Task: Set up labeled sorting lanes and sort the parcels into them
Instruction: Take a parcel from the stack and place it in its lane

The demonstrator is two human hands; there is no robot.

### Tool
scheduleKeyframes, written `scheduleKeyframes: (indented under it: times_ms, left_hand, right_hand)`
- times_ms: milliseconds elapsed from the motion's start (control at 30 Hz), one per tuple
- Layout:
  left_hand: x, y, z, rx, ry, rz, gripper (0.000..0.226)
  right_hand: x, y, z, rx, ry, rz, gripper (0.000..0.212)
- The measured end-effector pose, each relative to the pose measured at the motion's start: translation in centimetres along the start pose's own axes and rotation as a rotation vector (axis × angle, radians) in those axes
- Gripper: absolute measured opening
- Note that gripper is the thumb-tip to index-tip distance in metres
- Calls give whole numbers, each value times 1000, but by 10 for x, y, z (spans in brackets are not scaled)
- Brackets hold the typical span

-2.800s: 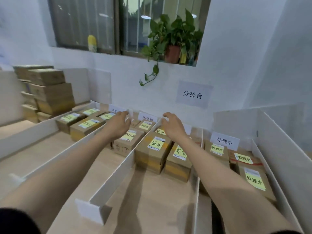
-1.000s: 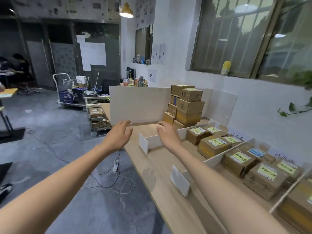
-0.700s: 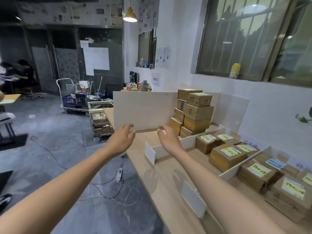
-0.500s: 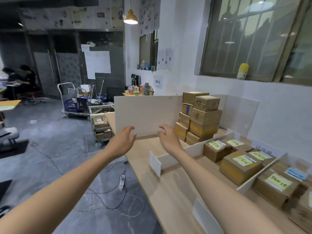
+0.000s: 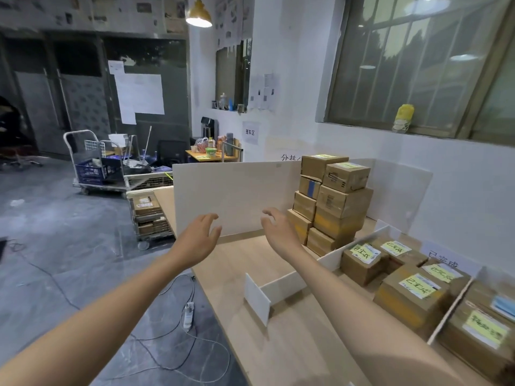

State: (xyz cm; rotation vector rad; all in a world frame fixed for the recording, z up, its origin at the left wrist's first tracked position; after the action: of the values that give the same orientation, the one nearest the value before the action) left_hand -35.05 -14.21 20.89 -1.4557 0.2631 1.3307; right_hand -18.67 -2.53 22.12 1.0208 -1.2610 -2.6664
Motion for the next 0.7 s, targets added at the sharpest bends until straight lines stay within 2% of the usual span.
scheduleKeyframes:
  times_ms: [267,567,700]
  left_hand:
    - [11,15,64,91,61,-22,46]
    - [14,22,149,270,136,-50,43]
    - [25,29,170,322,200,-60,43]
  right_hand:
    - [19,-12,32,79,-72,-37,37]
    - [32,-16,65,181,-289,-137,32]
    - [47,-19,65,248,-322,-194,32]
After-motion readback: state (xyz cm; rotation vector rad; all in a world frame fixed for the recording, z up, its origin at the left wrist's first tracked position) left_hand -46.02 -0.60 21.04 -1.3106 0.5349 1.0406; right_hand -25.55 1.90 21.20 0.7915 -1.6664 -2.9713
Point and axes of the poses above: each hand's wrist, its own z-axis towards the middle knuckle, its own x-axis out of the palm, y = z × x, the point moved 6 cm from there along z, towards the middle knuckle, and after that the axes turned 12 degrees about -x, right-handed, at the moved point
